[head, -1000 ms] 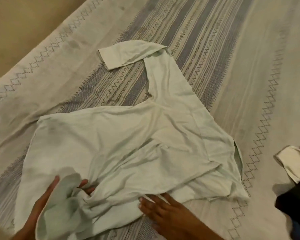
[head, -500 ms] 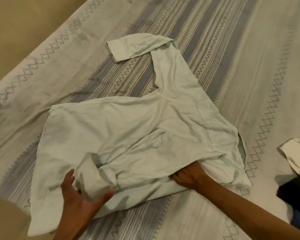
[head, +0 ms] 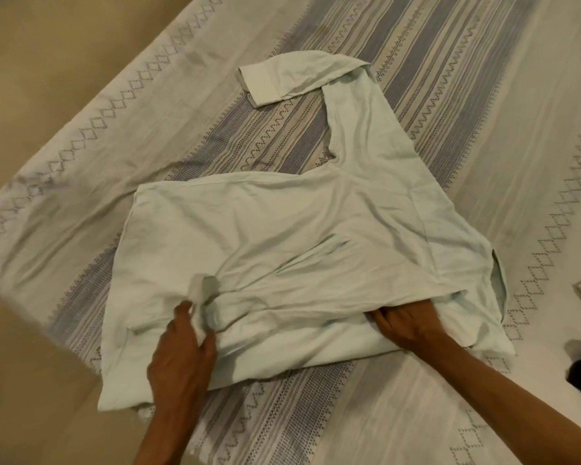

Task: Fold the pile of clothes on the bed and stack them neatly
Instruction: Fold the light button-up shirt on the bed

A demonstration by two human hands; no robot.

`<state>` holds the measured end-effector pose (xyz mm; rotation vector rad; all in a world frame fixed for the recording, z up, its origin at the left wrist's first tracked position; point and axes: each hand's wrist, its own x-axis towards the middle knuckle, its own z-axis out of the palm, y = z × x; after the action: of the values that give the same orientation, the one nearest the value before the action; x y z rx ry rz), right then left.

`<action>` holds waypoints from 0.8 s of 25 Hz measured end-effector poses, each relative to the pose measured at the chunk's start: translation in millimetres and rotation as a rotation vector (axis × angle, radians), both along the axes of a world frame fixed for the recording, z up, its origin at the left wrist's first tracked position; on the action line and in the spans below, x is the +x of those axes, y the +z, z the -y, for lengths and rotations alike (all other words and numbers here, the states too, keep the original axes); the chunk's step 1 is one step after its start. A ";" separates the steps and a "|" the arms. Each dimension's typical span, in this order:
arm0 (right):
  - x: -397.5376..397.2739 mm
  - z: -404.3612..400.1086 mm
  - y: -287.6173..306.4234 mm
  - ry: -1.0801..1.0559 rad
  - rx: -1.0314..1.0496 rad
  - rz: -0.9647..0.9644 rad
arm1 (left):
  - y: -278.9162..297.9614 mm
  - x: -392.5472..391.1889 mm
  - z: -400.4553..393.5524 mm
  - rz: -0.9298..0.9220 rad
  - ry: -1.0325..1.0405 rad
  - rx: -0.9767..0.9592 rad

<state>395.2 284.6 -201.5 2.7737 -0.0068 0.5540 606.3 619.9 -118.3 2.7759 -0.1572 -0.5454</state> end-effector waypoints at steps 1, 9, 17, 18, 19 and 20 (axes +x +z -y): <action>-5.0 -0.7 0.4 0.006 0.014 0.002 | 8.8 6.6 -15.8 0.045 0.037 -0.059; -57.2 -2.7 12.7 -0.434 0.432 -0.375 | 4.3 49.9 -134.0 -0.422 0.843 -0.906; -52.5 2.8 57.0 -0.467 0.589 -0.108 | -11.9 47.0 -107.7 0.192 0.406 -0.228; -52.8 11.0 64.8 -0.528 0.588 -0.051 | 0.2 40.3 -84.1 0.250 0.229 -0.284; -54.3 21.8 69.8 -0.594 0.573 -0.044 | 12.0 33.2 -53.6 0.262 0.075 -0.365; -57.0 34.7 70.9 -0.638 0.551 -0.083 | 20.8 25.9 -19.3 0.264 -0.066 -0.440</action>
<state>338.2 249.9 -130.6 3.0381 -1.1336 0.2879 632.2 639.3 -97.5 2.4024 -0.3787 -0.1308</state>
